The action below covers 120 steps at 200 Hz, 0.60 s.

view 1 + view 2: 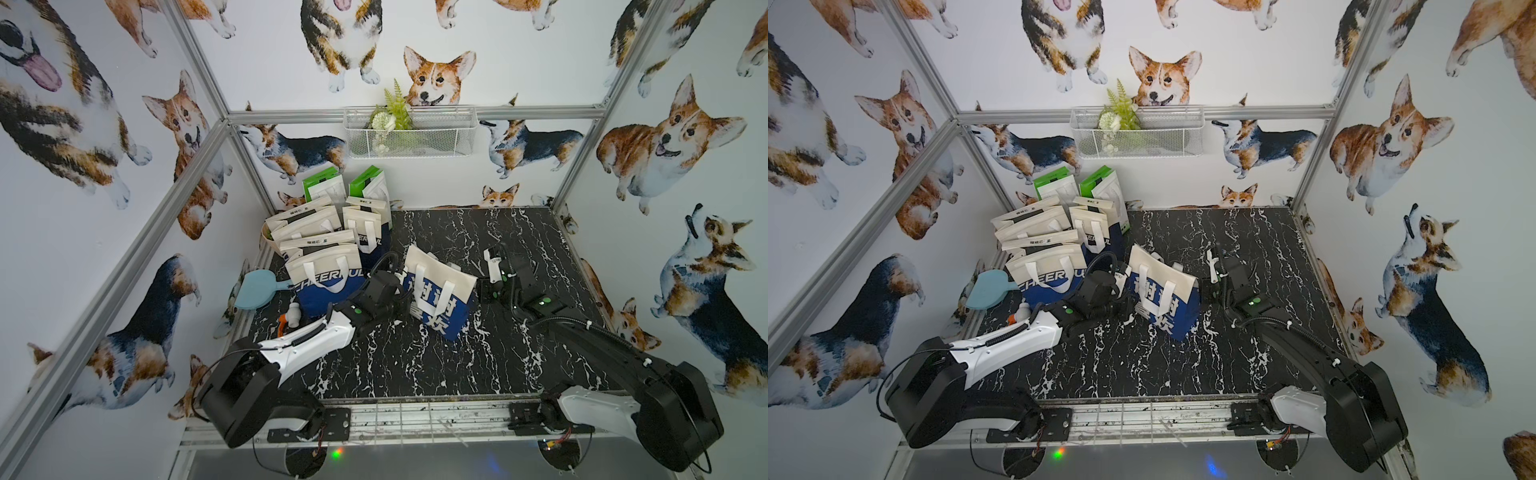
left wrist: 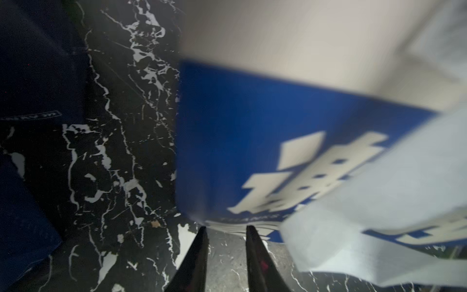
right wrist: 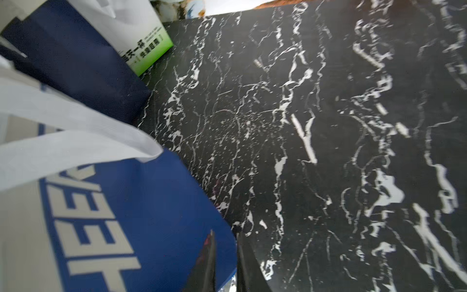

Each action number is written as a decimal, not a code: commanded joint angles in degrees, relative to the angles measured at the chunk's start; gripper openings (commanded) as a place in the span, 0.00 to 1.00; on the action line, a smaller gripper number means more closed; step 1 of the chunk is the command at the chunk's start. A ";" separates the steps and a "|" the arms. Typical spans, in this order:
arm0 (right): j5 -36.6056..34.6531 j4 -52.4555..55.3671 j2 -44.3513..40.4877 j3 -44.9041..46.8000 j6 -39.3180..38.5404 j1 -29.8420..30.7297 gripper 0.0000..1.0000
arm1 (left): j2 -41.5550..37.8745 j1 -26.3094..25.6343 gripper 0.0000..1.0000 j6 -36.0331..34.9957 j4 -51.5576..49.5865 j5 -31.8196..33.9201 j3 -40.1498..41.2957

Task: Open the takeout bag
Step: Move the takeout bag to the center of the board.

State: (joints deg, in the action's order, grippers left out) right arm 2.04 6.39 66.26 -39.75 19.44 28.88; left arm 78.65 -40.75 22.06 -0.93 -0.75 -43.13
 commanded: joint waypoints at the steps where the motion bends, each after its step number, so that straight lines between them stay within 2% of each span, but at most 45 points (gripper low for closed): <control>1: 11.07 -5.66 -1.59 3.78 2.57 0.33 0.17 | 2.54 2.44 0.29 -0.46 2.86 -0.85 -0.91; 34: 14.74 -6.94 -5.79 8.41 1.86 3.91 0.15 | 5.89 5.62 0.29 -1.44 4.28 -2.81 -3.15; 52: 15.57 -9.23 -6.35 10.22 1.33 6.42 0.16 | 8.72 7.16 0.29 -2.32 5.38 -6.12 -5.15; 94: 17.46 -15.46 -5.43 12.44 3.01 9.75 0.16 | 17.13 8.41 0.28 -4.93 3.87 -13.96 -15.89; 120: 18.24 -17.94 -4.98 13.41 2.42 11.24 0.16 | 23.40 8.67 0.32 -7.37 0.86 -19.04 -22.77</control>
State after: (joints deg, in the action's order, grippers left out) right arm 18.39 -5.34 61.06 -27.03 21.28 38.94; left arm 97.45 -32.47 17.98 2.09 -12.36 -60.45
